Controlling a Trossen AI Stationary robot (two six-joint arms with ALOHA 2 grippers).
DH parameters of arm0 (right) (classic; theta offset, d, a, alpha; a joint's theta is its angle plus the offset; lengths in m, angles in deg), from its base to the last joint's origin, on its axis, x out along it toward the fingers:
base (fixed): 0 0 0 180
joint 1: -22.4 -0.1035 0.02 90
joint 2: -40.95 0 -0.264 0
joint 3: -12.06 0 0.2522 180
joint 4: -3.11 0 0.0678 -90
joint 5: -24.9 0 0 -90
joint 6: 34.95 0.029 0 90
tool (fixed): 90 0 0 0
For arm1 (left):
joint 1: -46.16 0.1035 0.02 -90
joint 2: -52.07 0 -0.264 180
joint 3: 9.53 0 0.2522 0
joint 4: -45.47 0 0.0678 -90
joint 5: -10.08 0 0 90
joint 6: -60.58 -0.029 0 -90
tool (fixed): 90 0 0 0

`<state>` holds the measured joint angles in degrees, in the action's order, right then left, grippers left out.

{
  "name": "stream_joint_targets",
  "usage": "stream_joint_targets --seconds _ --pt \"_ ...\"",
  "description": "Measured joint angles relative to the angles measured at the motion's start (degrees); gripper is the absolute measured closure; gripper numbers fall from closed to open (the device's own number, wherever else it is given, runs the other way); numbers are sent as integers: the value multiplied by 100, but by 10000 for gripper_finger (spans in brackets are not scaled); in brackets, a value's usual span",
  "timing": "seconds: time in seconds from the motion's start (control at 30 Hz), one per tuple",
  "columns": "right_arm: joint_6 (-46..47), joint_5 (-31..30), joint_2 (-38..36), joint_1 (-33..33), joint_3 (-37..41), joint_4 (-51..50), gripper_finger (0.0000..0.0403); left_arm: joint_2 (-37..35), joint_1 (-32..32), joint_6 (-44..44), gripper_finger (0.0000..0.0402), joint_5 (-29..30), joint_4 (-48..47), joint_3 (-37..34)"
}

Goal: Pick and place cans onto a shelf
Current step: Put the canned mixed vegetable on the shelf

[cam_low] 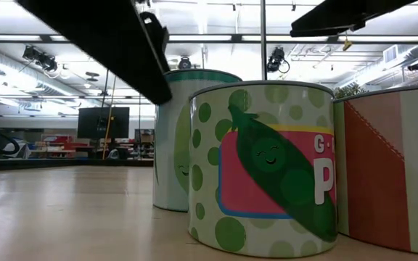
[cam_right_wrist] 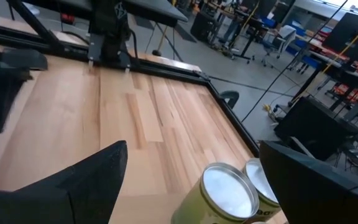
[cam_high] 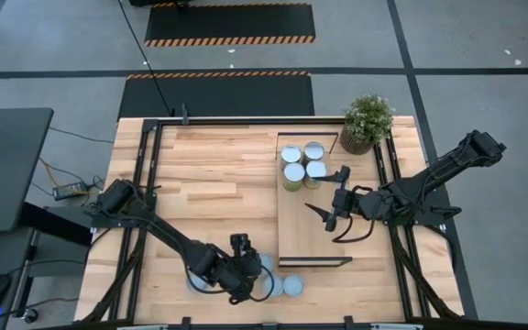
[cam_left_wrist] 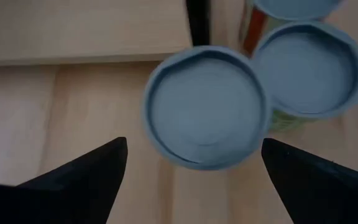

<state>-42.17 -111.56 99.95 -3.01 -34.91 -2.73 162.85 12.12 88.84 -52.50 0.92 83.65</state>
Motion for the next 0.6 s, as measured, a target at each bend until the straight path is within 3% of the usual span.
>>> stream_joint_targets --seconds 0.6 --pt "26 4 -2 2 -2 -34 30 341 201 93 36 -282 584 -4"
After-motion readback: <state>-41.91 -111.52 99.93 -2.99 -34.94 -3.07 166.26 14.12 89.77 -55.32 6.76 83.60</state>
